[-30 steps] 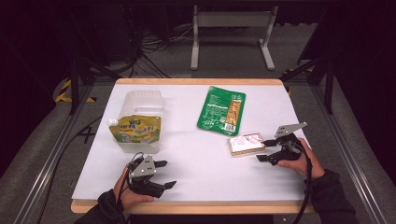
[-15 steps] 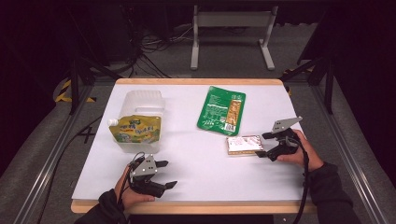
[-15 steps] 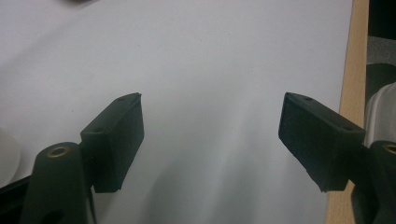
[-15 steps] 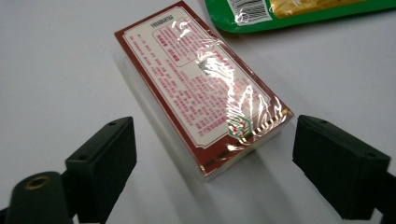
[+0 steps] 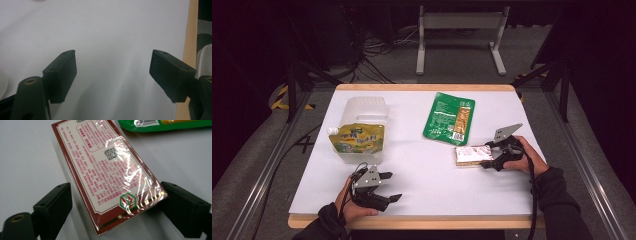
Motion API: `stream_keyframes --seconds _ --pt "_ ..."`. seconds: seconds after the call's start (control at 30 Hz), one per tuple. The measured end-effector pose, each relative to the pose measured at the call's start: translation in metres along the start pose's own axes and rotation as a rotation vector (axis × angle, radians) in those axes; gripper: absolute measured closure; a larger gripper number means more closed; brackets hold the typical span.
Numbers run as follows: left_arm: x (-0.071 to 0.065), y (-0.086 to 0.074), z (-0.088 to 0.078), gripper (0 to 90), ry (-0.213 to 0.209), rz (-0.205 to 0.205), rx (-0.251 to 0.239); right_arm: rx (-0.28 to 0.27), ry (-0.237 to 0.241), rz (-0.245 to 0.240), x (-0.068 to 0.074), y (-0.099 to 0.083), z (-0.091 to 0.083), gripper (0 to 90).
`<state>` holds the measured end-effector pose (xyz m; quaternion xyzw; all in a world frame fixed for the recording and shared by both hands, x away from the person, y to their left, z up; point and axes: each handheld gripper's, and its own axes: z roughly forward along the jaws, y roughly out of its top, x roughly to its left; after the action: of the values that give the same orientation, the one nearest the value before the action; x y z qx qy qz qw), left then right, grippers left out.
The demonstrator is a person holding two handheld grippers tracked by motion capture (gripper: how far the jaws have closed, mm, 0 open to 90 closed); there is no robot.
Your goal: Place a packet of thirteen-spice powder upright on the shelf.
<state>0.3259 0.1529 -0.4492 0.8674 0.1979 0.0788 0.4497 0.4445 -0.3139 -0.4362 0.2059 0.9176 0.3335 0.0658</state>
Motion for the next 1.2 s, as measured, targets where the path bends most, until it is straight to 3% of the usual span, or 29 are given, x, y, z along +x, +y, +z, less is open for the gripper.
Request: stream_keyframes --seconds 0.1,0.2,0.23,0.47,0.63,0.83,1.2 --pt "0.000 0.000 -0.001 22.5 0.004 0.003 0.000 -0.003 0.023 0.015 0.004 -0.003 -0.004 14.7" --pt "0.000 0.000 -0.002 22.5 0.005 0.005 0.001 -0.010 0.014 0.043 0.007 -0.007 -0.008 18.7" --pt "0.000 0.000 -0.003 22.5 0.004 0.005 0.000 -0.027 0.003 0.040 0.008 -0.009 -0.010 24.4" --pt "0.000 0.000 -0.003 22.5 0.004 0.005 -0.007 -0.050 -0.009 -0.003 0.018 -0.009 -0.018 31.1" --pt "-0.001 0.000 -0.004 22.3 0.004 0.005 -0.007 -0.147 -0.016 -0.019 0.025 -0.001 -0.032 32.6" --pt "-0.001 0.001 -0.005 22.2 0.003 0.004 -0.012 -0.189 -0.014 -0.035 0.037 0.013 -0.035 32.6" --pt "0.000 0.001 -0.007 22.1 0.011 0.006 -0.016 -0.215 -0.035 -0.038 0.055 0.035 -0.035 32.8"
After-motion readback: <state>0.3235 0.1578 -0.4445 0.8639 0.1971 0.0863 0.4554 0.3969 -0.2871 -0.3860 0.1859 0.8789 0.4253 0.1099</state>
